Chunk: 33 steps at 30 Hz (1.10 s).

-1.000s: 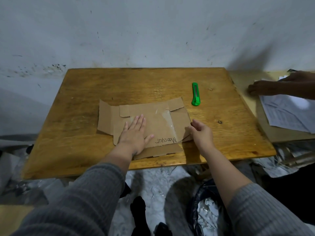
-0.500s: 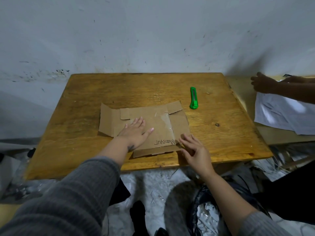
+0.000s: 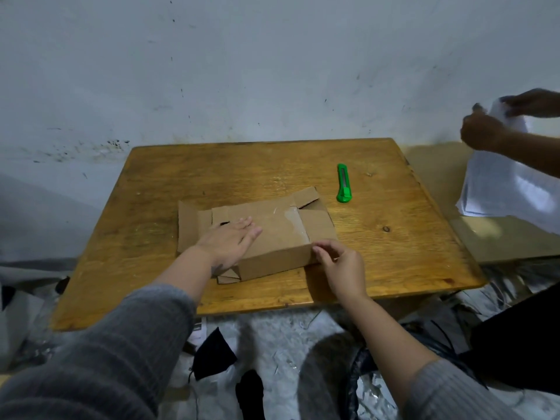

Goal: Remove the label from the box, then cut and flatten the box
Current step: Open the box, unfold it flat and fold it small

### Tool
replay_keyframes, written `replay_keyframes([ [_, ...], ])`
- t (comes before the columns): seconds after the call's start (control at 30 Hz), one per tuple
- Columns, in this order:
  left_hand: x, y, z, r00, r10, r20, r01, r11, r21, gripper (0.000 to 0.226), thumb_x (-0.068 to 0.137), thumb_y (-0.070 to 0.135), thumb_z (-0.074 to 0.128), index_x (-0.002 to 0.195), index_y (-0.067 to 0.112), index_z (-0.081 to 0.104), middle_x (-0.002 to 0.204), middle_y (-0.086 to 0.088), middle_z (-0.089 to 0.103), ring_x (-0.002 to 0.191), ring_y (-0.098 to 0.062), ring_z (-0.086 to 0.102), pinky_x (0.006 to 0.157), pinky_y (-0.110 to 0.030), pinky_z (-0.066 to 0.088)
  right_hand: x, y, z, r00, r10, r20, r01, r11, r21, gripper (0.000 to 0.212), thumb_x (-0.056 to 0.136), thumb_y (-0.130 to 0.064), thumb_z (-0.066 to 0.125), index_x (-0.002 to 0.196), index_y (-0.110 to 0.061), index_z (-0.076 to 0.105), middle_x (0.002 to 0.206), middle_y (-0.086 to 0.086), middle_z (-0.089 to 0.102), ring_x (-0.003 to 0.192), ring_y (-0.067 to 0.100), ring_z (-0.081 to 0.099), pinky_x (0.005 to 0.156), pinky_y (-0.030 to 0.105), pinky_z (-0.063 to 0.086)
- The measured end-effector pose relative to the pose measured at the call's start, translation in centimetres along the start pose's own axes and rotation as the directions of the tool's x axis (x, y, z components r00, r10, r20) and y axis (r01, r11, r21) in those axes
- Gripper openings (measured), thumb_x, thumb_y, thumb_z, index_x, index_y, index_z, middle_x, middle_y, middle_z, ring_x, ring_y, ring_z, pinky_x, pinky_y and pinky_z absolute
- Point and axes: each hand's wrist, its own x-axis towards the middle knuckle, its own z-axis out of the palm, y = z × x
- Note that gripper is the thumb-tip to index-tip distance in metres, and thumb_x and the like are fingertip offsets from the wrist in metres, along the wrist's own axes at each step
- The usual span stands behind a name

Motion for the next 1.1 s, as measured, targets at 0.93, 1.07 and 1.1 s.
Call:
replay_keyframes([
  [0.93, 4.6, -2.4, 3.4, 0.992, 0.021, -0.126, -0.020, 1.000, 0.010, 0.069, 0.092, 0.057, -0.005, 0.151, 0.023, -0.009, 0.157, 0.011, -0.019, 0.142, -0.006, -0.023, 0.116, -0.052, -0.013, 6.8, 0.0, 6.4, 0.966, -0.136, 0.220, 0.223, 0.868, -0.443, 0.065, 0.094, -0.044, 0.045, 0.149, -0.017, 0.022, 0.158, -0.004, 0.015, 0.145, 0.009, 0.008, 0.119, 0.038, 0.005],
  [1.07, 4.8, -2.3, 3.6, 0.989, -0.001, -0.150, 0.004, 1.000, 0.015, 0.072, 0.093, 0.062, 0.003, 0.152, 0.022, -0.009, 0.158, 0.009, -0.017, 0.143, -0.006, -0.021, 0.117, -0.051, -0.013, 7.0, 0.0, 6.6, 0.962, -0.141, 0.235, 0.245, 0.825, -0.509, 0.065, 0.094, -0.047, 0.043, 0.148, -0.017, 0.025, 0.158, -0.005, 0.017, 0.145, 0.007, 0.010, 0.118, 0.039, 0.002],
  [1.1, 5.0, -2.2, 3.5, 0.988, -0.011, -0.154, 0.013, 1.000, 0.015, 0.073, 0.093, 0.063, 0.005, 0.152, 0.021, -0.009, 0.158, 0.009, -0.017, 0.144, -0.006, -0.020, 0.117, -0.052, -0.012, 7.0, 0.1, 6.7, 0.963, -0.144, 0.230, 0.247, 0.814, -0.526, 0.064, 0.093, -0.049, 0.043, 0.147, -0.018, 0.027, 0.157, -0.005, 0.018, 0.145, 0.007, 0.011, 0.118, 0.040, 0.002],
])
